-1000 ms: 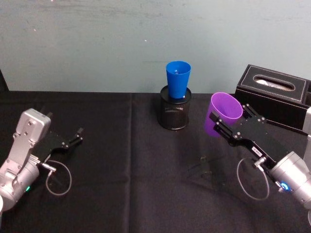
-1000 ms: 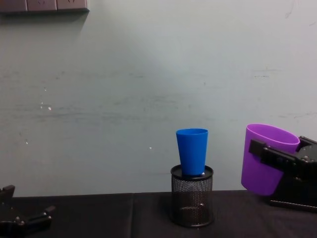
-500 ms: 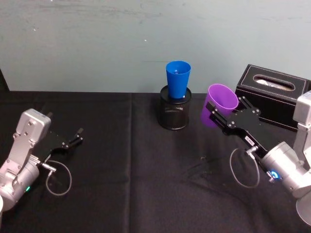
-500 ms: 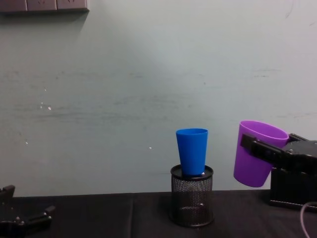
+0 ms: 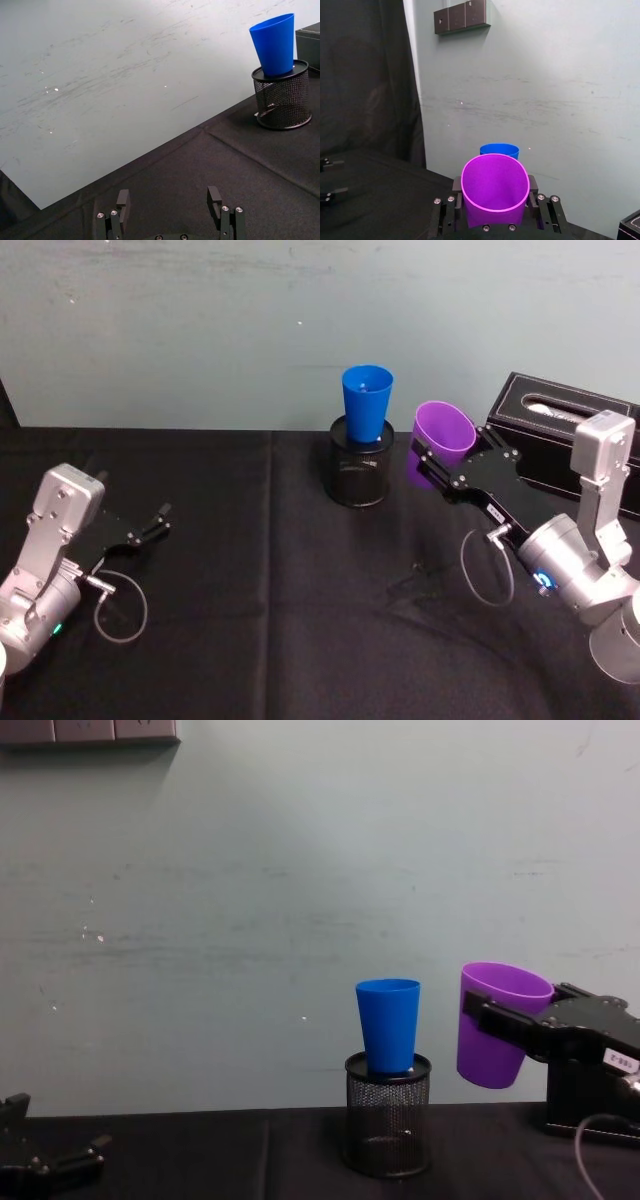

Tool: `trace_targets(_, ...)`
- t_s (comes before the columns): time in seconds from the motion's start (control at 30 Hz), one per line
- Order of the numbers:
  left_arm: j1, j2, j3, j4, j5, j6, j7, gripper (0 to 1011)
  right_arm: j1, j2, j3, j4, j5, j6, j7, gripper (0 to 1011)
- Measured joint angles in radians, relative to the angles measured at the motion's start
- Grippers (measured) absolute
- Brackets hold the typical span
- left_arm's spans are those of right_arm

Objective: Pick up one cup with a gripper and tap it against the other cup.

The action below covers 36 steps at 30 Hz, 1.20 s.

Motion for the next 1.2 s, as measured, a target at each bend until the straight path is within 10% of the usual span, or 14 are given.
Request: trace_targets(1.2,0.0,0.0,0.0,0.0,0.0,0.0,0.0,1011,0.204,-0.086,-0.024,0.282,-0.046,-0.064,0.055,731)
